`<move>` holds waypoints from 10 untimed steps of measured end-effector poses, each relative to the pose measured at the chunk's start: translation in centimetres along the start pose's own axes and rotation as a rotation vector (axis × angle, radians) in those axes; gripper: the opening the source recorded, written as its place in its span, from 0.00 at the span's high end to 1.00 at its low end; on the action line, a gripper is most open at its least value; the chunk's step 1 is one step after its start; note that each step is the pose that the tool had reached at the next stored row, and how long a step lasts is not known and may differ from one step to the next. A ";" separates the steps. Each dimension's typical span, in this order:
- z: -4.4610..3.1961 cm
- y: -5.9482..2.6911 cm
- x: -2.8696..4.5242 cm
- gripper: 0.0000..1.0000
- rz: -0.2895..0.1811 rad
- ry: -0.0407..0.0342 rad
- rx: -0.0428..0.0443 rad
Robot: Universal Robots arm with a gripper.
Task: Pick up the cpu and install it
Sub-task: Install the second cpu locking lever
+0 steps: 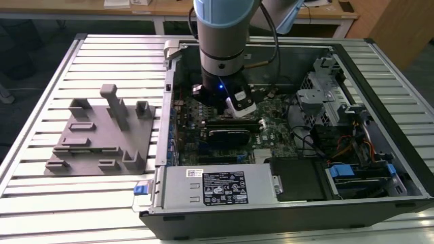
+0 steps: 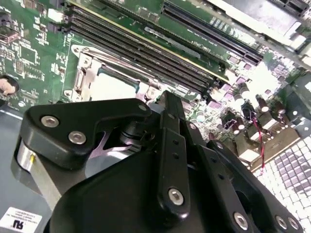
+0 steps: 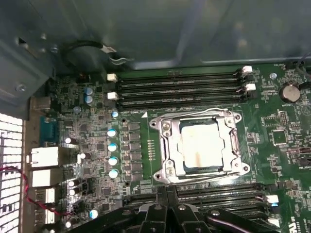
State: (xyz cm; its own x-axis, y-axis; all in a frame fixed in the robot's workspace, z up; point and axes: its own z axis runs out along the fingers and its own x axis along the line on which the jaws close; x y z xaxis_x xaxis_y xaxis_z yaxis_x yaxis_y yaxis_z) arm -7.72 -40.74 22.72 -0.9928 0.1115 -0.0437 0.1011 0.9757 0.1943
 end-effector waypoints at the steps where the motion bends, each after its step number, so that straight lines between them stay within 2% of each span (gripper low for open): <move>1: 0.05 0.09 -0.14 0.89 0.001 -0.0004 0.0026; 5: 0.29 0.51 -0.78 0.89 0.002 -0.0018 0.0121; 8: 0.47 0.80 -1.20 0.89 0.002 -0.0034 0.0255; 10: 0.57 0.98 -1.44 0.89 0.002 -0.0047 0.0378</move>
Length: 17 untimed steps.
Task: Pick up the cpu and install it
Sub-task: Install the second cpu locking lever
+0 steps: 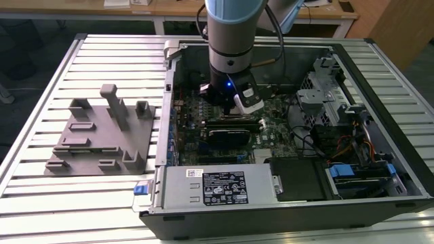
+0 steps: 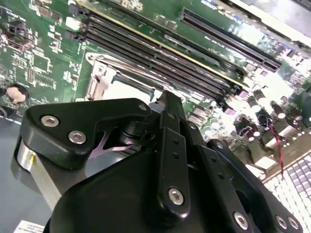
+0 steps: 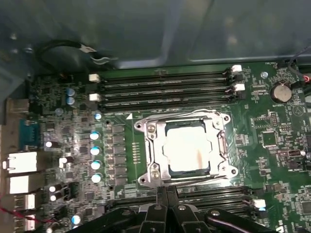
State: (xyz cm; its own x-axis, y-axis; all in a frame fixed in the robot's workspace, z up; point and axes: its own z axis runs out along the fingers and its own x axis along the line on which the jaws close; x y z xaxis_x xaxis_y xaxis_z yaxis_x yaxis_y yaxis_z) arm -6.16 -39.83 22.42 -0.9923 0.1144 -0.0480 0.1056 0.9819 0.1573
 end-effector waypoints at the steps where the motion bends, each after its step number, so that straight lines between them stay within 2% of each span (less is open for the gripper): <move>1: 0.04 0.10 -0.12 0.89 0.000 -0.0007 0.0061; 3: 0.18 0.40 -0.33 0.89 0.000 -0.0018 0.0154; 4: 0.28 0.65 -0.41 0.89 0.000 -0.0018 0.0163; 10: 1.00 2.25 -1.03 0.89 -0.001 -0.0021 0.0183; 17: 1.52 3.41 -2.59 0.89 -0.001 -0.0003 0.0203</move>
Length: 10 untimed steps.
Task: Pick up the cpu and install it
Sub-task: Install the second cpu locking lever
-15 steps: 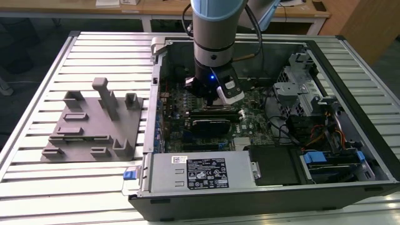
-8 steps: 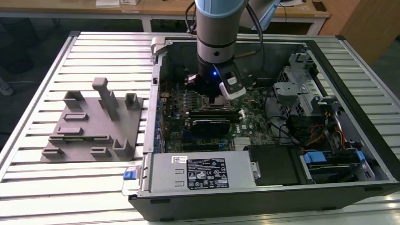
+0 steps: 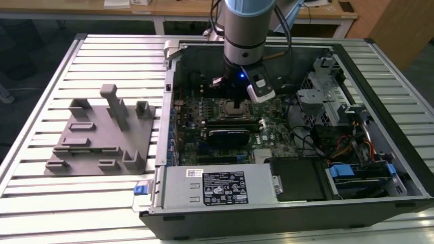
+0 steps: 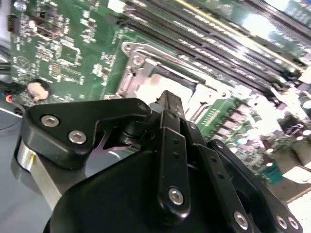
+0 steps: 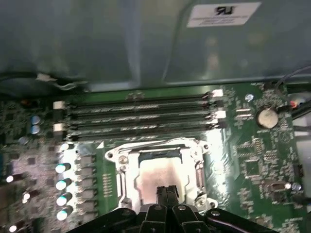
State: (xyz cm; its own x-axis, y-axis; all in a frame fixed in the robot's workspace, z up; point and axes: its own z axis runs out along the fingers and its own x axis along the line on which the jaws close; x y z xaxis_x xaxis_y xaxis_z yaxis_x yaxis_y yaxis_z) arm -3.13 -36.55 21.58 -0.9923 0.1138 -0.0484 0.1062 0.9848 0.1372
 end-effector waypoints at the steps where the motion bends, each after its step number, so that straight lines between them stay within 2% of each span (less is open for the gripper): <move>1: 0.02 0.06 -0.06 0.89 0.000 0.0002 0.0005; 10: -0.22 0.12 -0.08 0.89 0.000 0.0001 0.0003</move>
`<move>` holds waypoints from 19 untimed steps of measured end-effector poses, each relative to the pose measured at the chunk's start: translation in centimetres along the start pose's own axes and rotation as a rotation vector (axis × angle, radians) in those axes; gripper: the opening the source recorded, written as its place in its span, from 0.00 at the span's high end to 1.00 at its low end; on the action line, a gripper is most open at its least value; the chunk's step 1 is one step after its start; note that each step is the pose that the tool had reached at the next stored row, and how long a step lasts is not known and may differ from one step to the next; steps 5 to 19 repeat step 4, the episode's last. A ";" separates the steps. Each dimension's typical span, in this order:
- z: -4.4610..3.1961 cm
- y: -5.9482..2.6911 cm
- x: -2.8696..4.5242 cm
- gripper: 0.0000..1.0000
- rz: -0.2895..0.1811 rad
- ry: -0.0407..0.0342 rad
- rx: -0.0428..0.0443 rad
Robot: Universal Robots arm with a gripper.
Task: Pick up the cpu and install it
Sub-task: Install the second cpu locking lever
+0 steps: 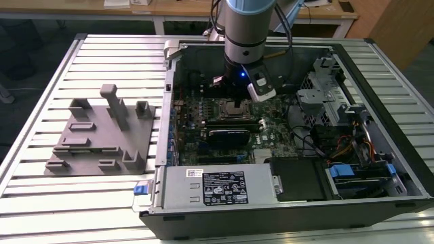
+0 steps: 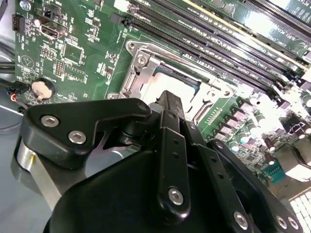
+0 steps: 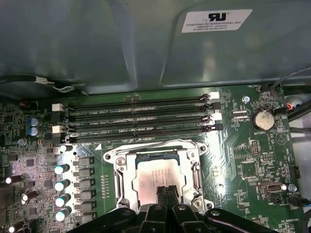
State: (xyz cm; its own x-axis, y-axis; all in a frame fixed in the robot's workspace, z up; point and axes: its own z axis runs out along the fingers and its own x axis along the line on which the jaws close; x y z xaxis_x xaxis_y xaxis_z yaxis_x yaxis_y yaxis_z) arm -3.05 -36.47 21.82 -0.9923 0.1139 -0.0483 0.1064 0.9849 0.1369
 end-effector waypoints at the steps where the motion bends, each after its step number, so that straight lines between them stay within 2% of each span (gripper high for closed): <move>1: -0.07 0.00 0.00 0.89 0.000 0.0001 0.0004; 19: -0.13 0.01 -0.01 0.89 0.000 0.0001 0.0003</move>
